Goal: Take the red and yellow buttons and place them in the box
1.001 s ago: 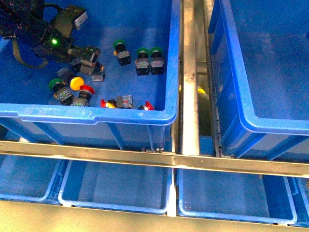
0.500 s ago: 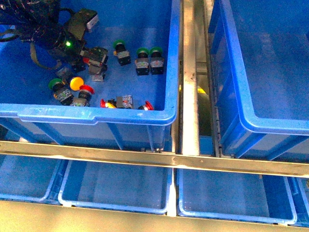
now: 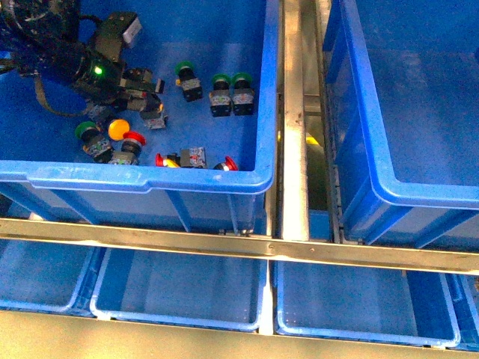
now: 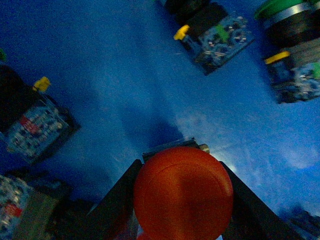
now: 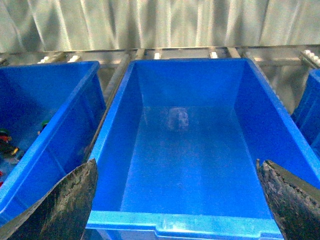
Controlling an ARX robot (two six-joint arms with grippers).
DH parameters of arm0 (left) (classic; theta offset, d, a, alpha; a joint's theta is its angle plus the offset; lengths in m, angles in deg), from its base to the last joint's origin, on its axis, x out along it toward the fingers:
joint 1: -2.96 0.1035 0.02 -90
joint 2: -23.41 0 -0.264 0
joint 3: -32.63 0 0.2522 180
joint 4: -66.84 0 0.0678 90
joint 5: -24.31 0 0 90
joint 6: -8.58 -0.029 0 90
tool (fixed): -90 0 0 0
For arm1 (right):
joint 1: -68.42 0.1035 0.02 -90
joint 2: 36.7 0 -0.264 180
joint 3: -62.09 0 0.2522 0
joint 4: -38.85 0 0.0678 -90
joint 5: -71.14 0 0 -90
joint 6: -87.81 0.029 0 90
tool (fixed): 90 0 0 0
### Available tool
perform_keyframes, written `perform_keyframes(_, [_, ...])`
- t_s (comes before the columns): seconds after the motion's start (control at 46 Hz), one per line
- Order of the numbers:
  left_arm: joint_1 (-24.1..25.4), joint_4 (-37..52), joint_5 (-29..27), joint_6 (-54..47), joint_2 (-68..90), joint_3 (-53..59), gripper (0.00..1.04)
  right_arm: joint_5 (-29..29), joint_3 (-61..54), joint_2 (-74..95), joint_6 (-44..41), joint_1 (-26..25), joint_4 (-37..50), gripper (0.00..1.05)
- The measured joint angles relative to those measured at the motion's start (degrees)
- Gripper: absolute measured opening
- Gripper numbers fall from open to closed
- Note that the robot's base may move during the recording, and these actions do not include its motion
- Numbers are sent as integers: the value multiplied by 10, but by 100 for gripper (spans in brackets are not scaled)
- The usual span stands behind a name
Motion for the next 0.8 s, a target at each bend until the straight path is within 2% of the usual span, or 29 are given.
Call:
perform_keyframes(0.261, [8, 112, 76, 138, -160, 194, 34, 0, 0, 0, 0, 0, 0, 97])
perform_keyframes(0.479, [20, 162, 120, 265, -279, 335, 34, 0, 0, 0, 0, 0, 0, 97])
perform_keyframes(0.653, [22, 196, 168, 416, -359, 451, 34, 0, 0, 0, 0, 0, 0, 97])
perform_keyframes(0.805, [5, 223, 180, 522, -412, 491, 34, 0, 0, 0, 0, 0, 0, 97])
